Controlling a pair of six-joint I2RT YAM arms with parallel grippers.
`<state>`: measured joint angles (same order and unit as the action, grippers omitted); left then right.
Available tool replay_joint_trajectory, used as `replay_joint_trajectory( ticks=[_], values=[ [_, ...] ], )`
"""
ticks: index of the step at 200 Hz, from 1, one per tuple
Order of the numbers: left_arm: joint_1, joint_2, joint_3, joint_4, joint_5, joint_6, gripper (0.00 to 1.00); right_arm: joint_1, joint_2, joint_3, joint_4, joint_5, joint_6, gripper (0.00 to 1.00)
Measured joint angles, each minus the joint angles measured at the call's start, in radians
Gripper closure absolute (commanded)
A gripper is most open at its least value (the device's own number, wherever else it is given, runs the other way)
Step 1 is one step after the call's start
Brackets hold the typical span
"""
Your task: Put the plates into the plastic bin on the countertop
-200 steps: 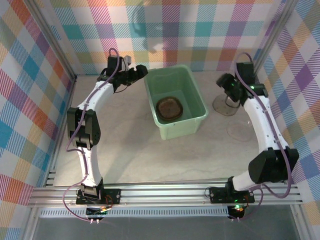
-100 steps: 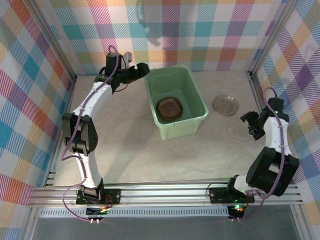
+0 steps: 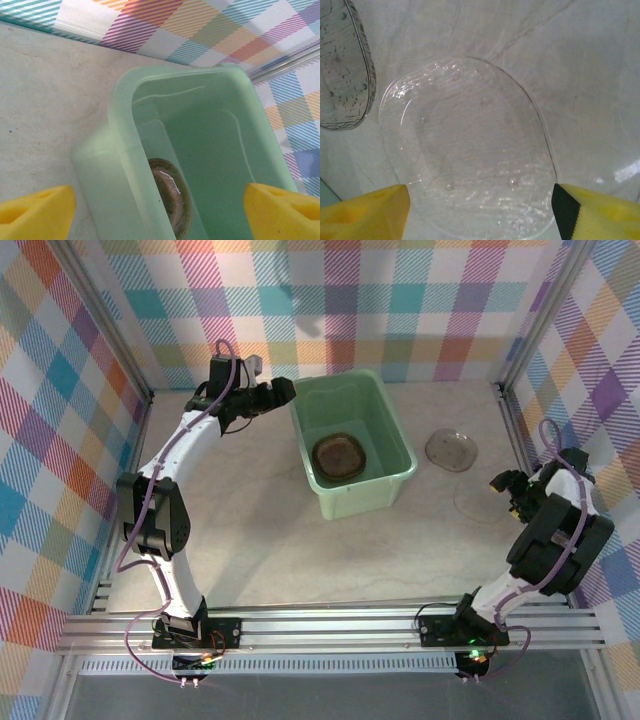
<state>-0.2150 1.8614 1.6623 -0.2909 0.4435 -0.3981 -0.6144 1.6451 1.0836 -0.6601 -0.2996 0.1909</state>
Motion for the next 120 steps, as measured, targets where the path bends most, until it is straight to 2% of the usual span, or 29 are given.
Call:
replay_joint_trajectory(
  ticks=[59,120],
  values=[
    [0.000,-0.002,-0.004,-0.032,-0.013,0.031,0.13,0.000,0.080,0.030,-0.005,0.048,-0.121,0.27],
    [0.000,-0.021,-0.006,-0.048,-0.018,0.047,0.13,0.000,0.146,0.040,0.004,0.056,-0.174,0.34]
  ],
)
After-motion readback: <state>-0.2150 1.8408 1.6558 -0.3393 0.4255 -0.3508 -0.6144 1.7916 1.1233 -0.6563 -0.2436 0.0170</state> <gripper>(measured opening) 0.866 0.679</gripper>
